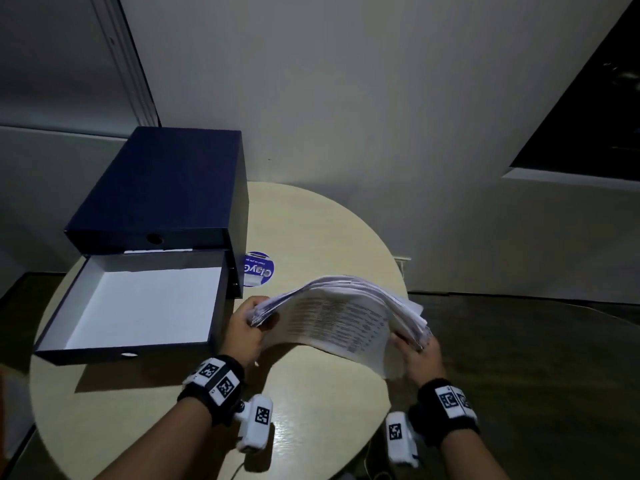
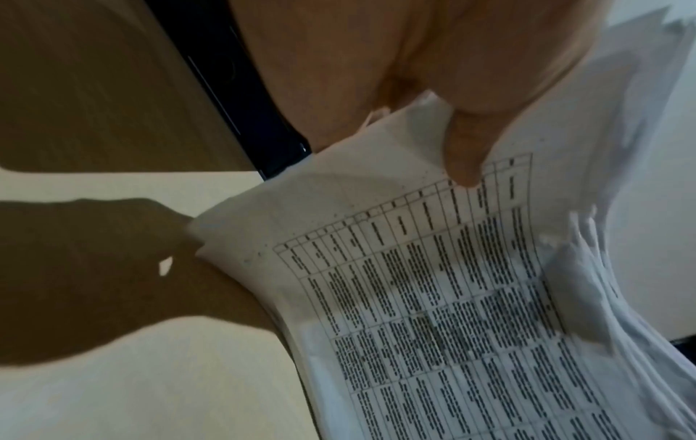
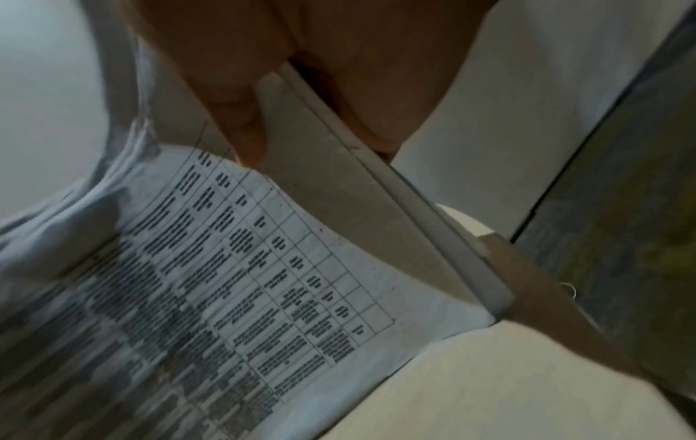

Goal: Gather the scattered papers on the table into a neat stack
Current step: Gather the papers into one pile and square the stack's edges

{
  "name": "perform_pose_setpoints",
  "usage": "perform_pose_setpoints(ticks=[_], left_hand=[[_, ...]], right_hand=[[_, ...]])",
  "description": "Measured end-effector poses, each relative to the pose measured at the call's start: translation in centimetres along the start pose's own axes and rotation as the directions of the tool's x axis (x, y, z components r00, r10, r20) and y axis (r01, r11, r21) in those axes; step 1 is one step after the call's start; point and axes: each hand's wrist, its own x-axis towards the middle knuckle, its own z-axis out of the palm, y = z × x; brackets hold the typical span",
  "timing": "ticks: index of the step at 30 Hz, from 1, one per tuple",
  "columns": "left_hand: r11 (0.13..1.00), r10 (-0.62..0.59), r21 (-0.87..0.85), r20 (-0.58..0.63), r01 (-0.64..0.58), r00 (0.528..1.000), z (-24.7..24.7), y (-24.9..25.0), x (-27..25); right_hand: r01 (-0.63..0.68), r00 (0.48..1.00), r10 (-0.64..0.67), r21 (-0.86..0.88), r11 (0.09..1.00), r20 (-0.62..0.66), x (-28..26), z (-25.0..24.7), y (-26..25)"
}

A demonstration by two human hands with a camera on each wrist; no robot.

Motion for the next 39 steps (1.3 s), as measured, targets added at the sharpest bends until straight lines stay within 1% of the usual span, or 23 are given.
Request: perform_pose_setpoints(ticks=[3, 5, 7, 8, 11, 13, 15, 16, 18, 20, 21, 24, 27, 31, 36, 37, 39], left_hand=[[0.999, -0.001, -0.046, -0.053, -0.001, 0.999, 0.1, -0.2, 0.1], [0.998, -0.020, -0.053, -0.042, 0.018, 0.999, -0.3, -0.5, 0.2], [0.998, -0.029, -0.048, -0.027, 0.028, 0.999, -0.9, -1.1, 0.3], [0.998, -0.026, -0.050, -0.029, 0.024, 0.999, -1.0, -1.5, 0.4], [0.995, -0.026, -0.094, -0.055, 0.021, 0.998, -0.9, -1.5, 0.5], [0.990, 0.007, -0.140, -0.046, -0.014, 0.999, -1.0, -1.2, 0.5], [0.982, 0.085, -0.168, -0.030, -0.089, 0.996, -1.0, -0.3, 0.4], [0.979, 0.120, -0.160, -0.033, -0.124, 0.992, -0.9, 0.0, 0.5], [0.977, 0.161, -0.130, -0.067, -0.169, 0.985, -0.4, 0.5, 0.8], [0.979, 0.163, -0.100, -0.130, -0.176, 0.978, 0.1, 0.4, 1.4], [0.981, 0.154, -0.092, -0.152, -0.169, 0.976, 0.2, 0.2, 1.6], [0.987, 0.135, -0.059, -0.188, -0.148, 0.973, 0.2, -0.4, 1.7], [0.989, 0.129, -0.046, -0.191, -0.140, 0.973, 0.0, -0.4, 1.7], [0.992, 0.116, -0.019, -0.193, -0.122, 0.974, 0.0, -0.3, 1.6], [0.993, 0.116, 0.039, -0.193, -0.110, 0.974, 0.0, -0.7, 1.7], [0.993, 0.120, 0.027, -0.190, -0.117, 0.974, 0.0, -0.7, 1.7], [0.983, 0.150, -0.080, -0.146, -0.163, 0.978, -0.3, -0.7, 1.6]], right_hand=[[-0.012, 0.998, 0.016, 0.077, 0.997, -0.055, -0.3, -0.5, -0.5], [0.018, 1.000, -0.017, 0.149, 0.989, -0.011, -0.6, -1.1, -0.6], [0.010, 1.000, -0.013, 0.142, 0.990, 0.022, -0.8, -1.4, -0.3], [0.018, 1.000, -0.019, 0.128, 0.992, 0.009, -0.8, -1.5, 0.0], [0.089, 0.996, -0.088, 0.069, 0.994, -0.019, -0.4, -1.5, 0.0], [0.103, 0.995, -0.103, 0.036, 0.994, -0.012, -0.3, -1.5, -0.2], [0.111, 0.993, -0.113, 0.093, 0.990, 0.017, -0.6, -1.4, -1.0], [0.126, 0.992, -0.128, 0.116, 0.985, 0.011, -0.8, -1.3, -1.5], [0.172, 0.984, -0.163, 0.144, 0.975, -0.077, -1.0, -0.9, -2.5], [0.197, 0.968, -0.170, 0.142, 0.970, -0.184, -1.0, -0.2, -3.4], [0.196, 0.963, -0.161, 0.148, 0.969, -0.218, -0.9, 0.2, -3.7], [0.180, 0.958, -0.150, 0.102, 0.978, -0.244, -0.5, 0.4, -3.7], [0.192, 0.944, -0.171, 0.046, 0.980, -0.283, 0.0, 0.1, -2.9], [0.160, 0.942, -0.158, -0.016, 0.987, -0.296, 0.5, 0.2, -2.4], [0.162, 0.939, -0.160, -0.019, 0.987, -0.304, 0.7, 0.2, -2.2], [0.165, 0.941, -0.160, -0.010, 0.986, -0.298, 0.6, 0.1, -2.2], [0.181, 0.957, -0.162, 0.060, 0.982, -0.242, 0.3, -0.3, -2.0]])
